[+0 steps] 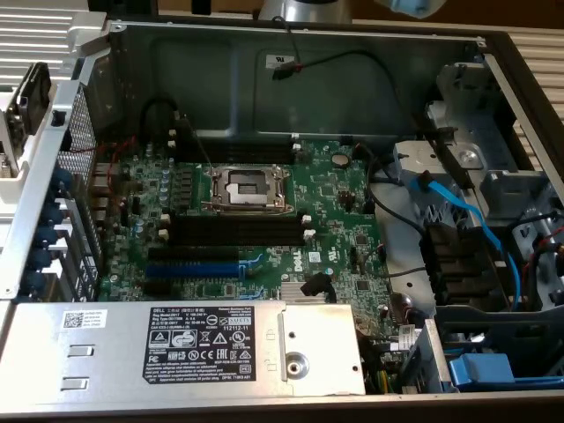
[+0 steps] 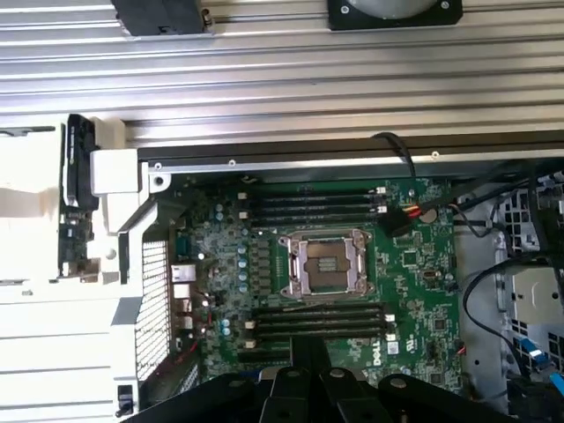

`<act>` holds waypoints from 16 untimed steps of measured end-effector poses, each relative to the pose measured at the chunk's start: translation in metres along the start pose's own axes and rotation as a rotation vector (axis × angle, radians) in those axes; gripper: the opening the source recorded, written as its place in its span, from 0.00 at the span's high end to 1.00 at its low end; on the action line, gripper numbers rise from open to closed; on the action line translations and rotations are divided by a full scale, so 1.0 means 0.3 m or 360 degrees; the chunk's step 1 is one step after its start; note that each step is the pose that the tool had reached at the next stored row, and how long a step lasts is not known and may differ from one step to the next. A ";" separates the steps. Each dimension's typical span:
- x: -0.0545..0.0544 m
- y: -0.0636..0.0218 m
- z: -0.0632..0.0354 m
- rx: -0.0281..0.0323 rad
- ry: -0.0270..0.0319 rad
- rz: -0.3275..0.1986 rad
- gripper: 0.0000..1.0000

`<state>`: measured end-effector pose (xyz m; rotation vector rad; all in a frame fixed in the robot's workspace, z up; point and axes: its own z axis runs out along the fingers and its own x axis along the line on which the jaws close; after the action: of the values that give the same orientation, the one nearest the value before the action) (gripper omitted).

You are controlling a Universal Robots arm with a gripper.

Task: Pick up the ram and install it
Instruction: 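Reach for the ram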

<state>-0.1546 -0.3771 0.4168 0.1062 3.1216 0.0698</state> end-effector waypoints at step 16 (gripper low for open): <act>0.169 0.004 -0.002 0.00006 -0.00003 0.0010 0.89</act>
<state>-0.2049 -0.3725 0.4167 0.1162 3.1212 0.0693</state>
